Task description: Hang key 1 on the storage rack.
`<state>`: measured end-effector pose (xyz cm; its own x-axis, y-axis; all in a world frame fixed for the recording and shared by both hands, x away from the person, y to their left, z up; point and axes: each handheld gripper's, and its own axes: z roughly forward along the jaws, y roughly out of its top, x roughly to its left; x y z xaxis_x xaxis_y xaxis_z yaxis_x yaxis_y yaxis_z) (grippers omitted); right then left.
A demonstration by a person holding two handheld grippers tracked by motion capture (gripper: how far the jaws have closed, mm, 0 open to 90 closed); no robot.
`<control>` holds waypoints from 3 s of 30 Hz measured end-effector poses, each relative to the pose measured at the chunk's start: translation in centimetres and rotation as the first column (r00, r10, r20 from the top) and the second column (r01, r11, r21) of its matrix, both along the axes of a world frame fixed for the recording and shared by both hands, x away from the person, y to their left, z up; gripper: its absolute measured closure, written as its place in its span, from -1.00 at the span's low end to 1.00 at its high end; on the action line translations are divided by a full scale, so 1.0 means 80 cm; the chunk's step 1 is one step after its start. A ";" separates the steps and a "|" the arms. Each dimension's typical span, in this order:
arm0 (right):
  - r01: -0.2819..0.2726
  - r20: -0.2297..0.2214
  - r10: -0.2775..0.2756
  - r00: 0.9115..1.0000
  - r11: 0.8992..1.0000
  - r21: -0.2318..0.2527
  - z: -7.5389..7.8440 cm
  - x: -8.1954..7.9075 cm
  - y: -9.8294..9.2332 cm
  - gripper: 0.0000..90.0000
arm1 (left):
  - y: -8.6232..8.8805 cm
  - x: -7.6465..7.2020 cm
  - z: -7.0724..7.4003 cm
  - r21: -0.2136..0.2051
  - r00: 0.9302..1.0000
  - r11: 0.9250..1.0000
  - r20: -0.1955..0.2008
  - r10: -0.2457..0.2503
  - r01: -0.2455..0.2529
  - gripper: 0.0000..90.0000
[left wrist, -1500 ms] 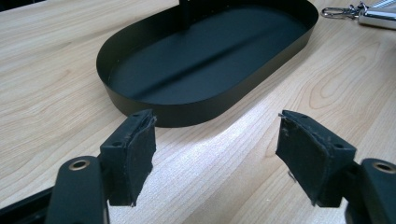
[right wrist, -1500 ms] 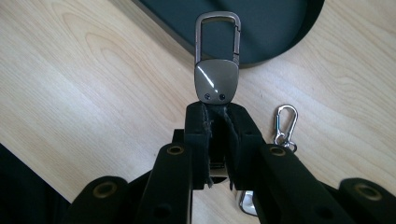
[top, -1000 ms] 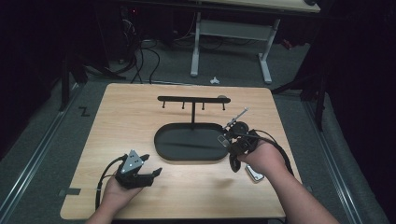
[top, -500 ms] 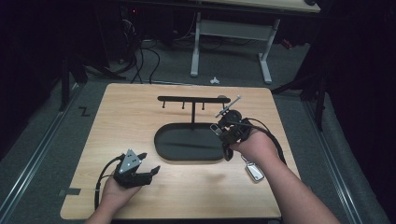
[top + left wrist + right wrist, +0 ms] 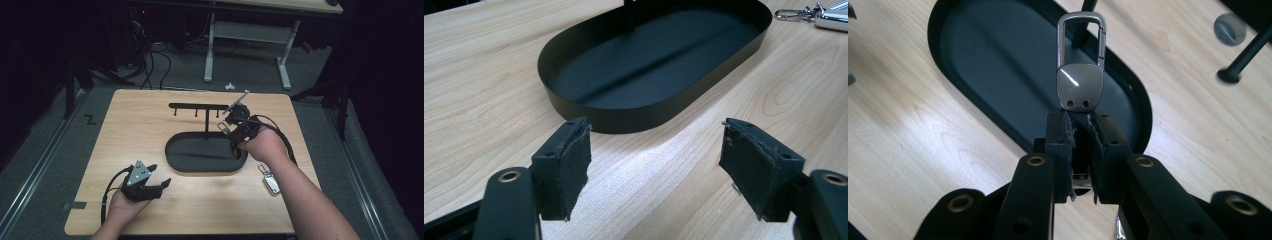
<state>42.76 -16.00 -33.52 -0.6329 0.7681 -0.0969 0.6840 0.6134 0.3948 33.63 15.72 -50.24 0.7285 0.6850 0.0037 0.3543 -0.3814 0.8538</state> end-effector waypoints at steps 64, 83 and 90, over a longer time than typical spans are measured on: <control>0.117 0.053 -0.117 0.992 0.993 -0.008 -0.027 0.062 0.027 0.76 | 0.001 0.002 -0.003 0.002 1.000 1.000 -0.023 -0.010 0.010 -0.36; 0.092 0.063 -0.094 0.994 0.995 0.030 -0.024 0.025 0.011 0.69 | -0.005 0.002 -0.006 0.026 1.000 1.000 -0.017 -0.017 0.017 -0.36; 0.088 0.062 -0.093 0.994 0.993 0.083 -0.037 -0.009 -0.010 0.65 | -0.008 0.002 -0.006 0.040 1.000 0.999 -0.014 -0.022 0.023 -0.36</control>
<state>42.00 -16.84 -36.49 -0.5547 0.8290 -0.0717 0.7063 0.5146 0.4861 33.75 15.05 -50.73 0.7438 0.6681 0.0209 0.3564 -0.4229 0.8331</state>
